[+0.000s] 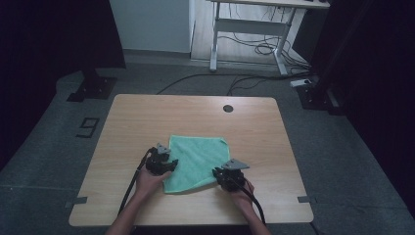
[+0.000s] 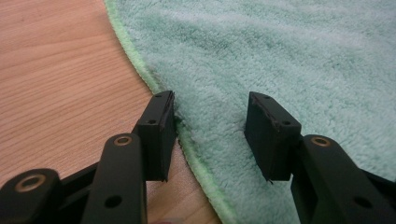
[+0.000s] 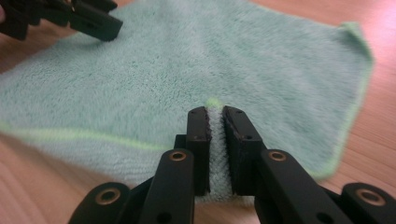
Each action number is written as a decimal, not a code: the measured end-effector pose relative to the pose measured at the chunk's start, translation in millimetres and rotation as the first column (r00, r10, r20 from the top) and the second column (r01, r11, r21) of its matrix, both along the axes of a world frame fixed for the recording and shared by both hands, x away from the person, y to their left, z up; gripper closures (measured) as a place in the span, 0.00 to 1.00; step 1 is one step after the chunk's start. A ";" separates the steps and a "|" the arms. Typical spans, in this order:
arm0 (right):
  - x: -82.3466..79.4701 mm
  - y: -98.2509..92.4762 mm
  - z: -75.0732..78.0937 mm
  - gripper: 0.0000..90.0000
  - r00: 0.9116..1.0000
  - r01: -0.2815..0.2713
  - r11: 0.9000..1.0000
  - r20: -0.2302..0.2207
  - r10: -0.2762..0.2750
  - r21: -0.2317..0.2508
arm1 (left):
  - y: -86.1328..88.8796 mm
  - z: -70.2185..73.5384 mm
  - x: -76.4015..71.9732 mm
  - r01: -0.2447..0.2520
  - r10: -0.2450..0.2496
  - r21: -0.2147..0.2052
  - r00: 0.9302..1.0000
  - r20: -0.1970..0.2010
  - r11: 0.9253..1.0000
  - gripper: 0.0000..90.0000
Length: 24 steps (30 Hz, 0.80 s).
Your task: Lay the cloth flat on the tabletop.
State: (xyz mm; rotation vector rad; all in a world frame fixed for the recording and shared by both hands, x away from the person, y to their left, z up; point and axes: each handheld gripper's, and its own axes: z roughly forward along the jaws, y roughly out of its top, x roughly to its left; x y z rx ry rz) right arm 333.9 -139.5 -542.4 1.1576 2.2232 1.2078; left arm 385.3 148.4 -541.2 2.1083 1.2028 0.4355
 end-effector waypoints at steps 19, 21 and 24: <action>-51.4 -44.8 0.3 0.84 1.000 -0.002 0.998 -0.006 0.002 0.062 | 1.5 0.0 -2.2 -0.006 0.006 -0.010 1.000 -0.004 1.000 0.58; -56.8 -50.3 -0.2 0.82 1.000 -0.010 0.997 -0.022 0.012 0.072 | 2.0 0.2 -2.7 -0.006 0.006 -0.009 1.000 -0.006 1.000 0.58; -62.1 -57.8 -2.3 0.75 0.999 -0.010 0.997 -0.037 0.013 0.079 | 2.4 1.0 -3.3 -0.005 0.005 -0.010 1.000 -0.014 1.000 0.57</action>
